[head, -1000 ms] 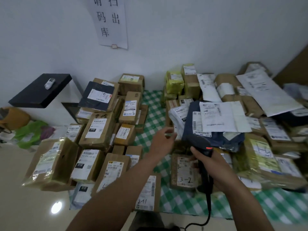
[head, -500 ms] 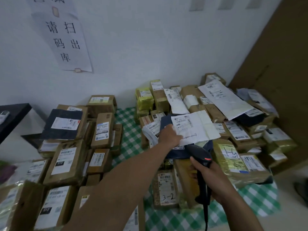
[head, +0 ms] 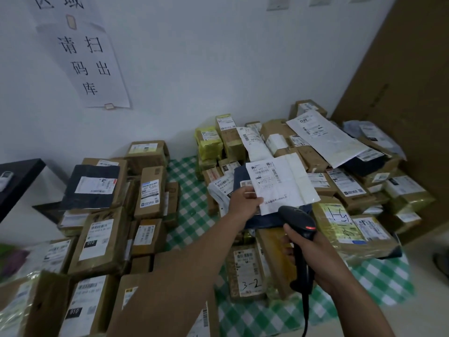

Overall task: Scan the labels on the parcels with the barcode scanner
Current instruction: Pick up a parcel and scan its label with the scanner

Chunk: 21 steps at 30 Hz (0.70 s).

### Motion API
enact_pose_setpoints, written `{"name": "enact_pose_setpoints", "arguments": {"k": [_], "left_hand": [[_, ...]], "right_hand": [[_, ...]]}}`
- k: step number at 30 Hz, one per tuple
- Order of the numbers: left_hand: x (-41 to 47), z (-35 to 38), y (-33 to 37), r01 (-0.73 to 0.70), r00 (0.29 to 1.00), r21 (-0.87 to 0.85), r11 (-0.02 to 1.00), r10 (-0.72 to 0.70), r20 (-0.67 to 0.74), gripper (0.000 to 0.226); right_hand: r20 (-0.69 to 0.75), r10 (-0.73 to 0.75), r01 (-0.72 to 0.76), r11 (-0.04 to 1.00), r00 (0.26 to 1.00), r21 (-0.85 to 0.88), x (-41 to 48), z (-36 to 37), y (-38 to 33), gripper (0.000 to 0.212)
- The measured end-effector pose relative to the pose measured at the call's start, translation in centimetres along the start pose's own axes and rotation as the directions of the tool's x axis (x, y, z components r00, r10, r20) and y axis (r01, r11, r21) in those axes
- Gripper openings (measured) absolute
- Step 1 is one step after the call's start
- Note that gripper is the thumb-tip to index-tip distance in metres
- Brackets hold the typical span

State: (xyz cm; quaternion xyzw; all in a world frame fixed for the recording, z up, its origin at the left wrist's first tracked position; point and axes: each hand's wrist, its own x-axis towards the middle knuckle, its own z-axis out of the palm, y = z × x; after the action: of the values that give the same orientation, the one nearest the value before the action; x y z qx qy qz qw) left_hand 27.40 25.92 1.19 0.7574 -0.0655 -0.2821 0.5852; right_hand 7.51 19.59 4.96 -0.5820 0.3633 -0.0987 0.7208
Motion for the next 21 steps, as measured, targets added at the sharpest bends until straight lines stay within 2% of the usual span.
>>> {"name": "enact_pose_setpoints", "arguments": {"k": [4, 7, 13, 17, 21], "left_hand": [[-3.6, -2.9, -1.1, 0.045, 0.999, -0.115, 0.992, -0.047, -0.012, 0.028], [-6.3, -5.3, -2.6, 0.039, 0.992, -0.186, 0.982, -0.061, -0.112, 0.023], [-9.0, -8.4, -3.9, -0.013, 0.971, -0.043, 0.999, 0.002, -0.239, 0.018], [-10.1, -10.2, -4.8, -0.124, 0.951, -0.065, 0.99, 0.101, -0.291, 0.02], [-11.0, -11.1, -5.7, -0.228, 0.883, -0.076, 0.971, 0.173, -0.437, 0.019]], "right_hand": [[0.006, -0.019, 0.019, 1.0, 1.0, -0.003, -0.1, 0.7, -0.1, 0.025], [0.04, -0.032, 0.033, 0.999, 0.999, -0.02, 0.0, 1.7, 0.0, 0.024], [0.173, -0.056, 0.068, 0.996, 0.983, -0.064, -0.4, 4.6, -0.4, 0.023], [0.251, -0.066, 0.103, 0.985, 0.966, -0.136, -1.1, 6.2, -1.2, 0.021], [0.334, -0.048, 0.114, 0.977, 0.941, -0.179, -1.7, 8.3, -2.2, 0.022]]}}
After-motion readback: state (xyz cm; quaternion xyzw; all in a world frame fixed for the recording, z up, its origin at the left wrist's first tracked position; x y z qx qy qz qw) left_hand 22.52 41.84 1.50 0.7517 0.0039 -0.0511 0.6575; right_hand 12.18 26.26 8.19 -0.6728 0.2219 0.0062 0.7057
